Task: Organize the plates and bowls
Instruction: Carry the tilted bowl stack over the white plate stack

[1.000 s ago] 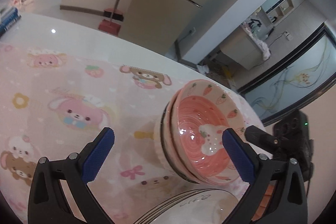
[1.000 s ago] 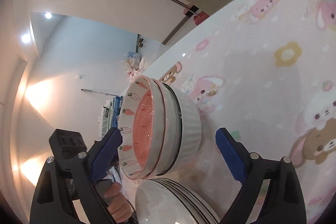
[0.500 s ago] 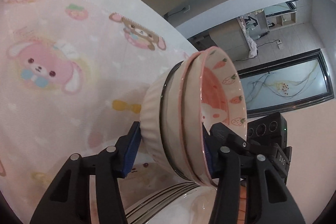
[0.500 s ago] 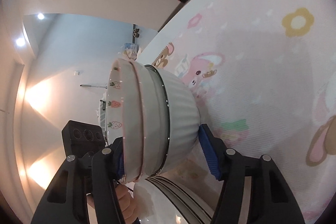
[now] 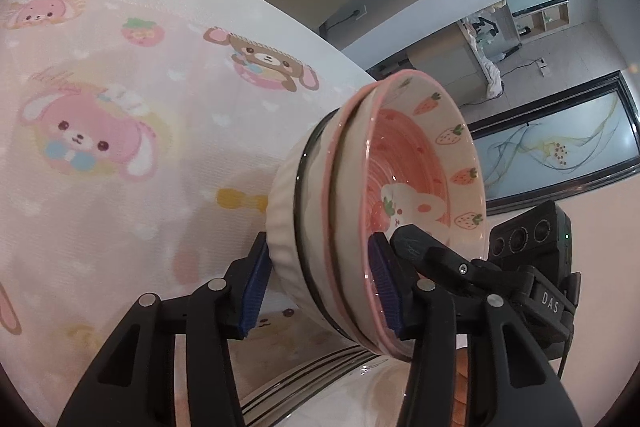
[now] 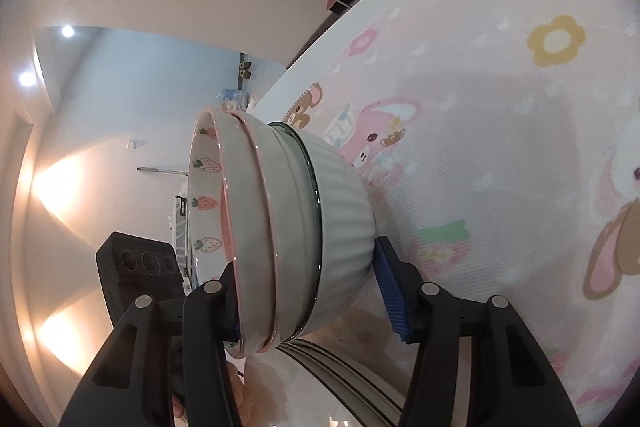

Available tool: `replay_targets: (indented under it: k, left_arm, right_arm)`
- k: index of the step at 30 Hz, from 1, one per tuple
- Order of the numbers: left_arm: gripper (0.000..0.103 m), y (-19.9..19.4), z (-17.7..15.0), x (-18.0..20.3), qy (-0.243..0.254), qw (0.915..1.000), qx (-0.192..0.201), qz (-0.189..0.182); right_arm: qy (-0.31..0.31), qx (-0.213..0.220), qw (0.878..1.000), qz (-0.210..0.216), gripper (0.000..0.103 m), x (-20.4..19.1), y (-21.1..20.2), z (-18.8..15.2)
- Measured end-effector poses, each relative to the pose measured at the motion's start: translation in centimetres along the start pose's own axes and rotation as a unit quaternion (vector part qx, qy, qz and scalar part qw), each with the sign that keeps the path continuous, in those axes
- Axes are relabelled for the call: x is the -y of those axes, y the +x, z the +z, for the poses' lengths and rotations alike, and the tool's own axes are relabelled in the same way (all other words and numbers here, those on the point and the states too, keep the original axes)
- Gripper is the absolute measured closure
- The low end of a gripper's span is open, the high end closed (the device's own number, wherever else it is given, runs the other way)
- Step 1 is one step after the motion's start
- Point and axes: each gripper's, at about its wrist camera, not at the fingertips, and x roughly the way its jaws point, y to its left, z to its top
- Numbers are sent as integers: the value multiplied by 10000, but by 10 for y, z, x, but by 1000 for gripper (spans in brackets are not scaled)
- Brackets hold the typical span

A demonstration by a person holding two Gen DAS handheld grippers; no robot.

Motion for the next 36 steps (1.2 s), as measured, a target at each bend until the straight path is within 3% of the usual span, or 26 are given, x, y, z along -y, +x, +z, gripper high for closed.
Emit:
replay_targets:
  k: [22, 36]
  left_arm:
    - [56, -74, -12, 40, 472, 9960, 752, 21]
    - [57, -125, -35, 77, 644, 9933, 947, -137]
  right_arm:
    - [-521, 212, 9970, 527, 47, -57, -37, -15]
    - [-786, 460, 9944, 530, 47, -101, -90, -62]
